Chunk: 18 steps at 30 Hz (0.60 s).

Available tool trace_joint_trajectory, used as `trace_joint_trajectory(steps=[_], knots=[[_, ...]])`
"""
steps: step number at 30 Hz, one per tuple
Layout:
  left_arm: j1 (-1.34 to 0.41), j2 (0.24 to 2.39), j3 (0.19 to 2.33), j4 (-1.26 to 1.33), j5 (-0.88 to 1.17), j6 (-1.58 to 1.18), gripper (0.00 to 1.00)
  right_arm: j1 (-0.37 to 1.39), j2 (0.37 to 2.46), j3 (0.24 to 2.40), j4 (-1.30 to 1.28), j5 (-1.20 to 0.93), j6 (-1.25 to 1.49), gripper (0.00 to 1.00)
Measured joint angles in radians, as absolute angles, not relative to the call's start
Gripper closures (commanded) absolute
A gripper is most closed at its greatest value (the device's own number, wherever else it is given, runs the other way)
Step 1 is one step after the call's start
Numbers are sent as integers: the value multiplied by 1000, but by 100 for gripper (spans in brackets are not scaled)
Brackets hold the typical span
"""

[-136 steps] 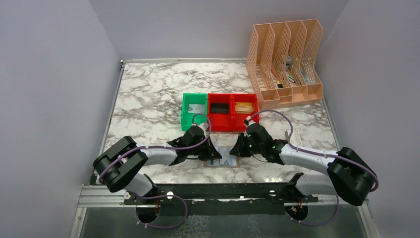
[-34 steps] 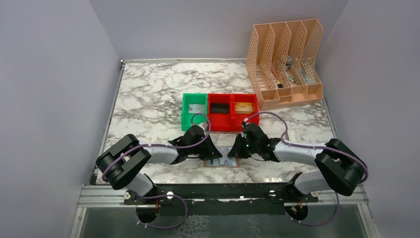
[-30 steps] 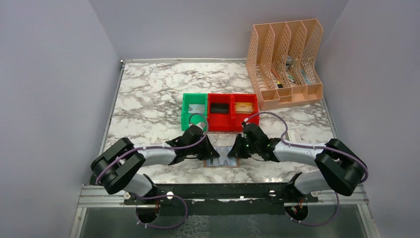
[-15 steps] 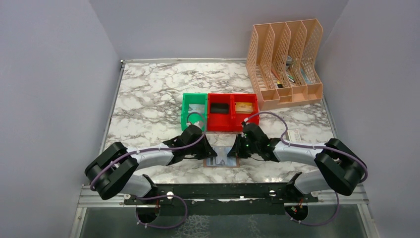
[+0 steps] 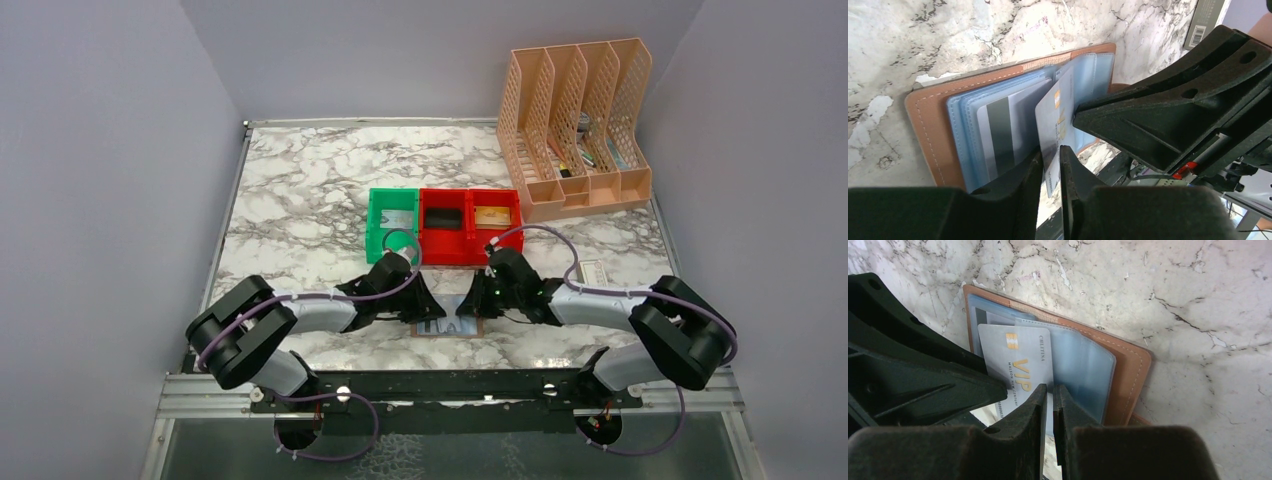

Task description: Take the credit cards out of the card holder

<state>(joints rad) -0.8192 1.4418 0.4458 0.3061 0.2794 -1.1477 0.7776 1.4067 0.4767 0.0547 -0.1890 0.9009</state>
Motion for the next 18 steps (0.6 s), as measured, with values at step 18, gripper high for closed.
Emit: trace_joint_trajectory(steps=[18], knots=[[-794, 1165, 517, -38, 137, -1055, 100, 779, 1245, 476, -48, -123, 862, 67]])
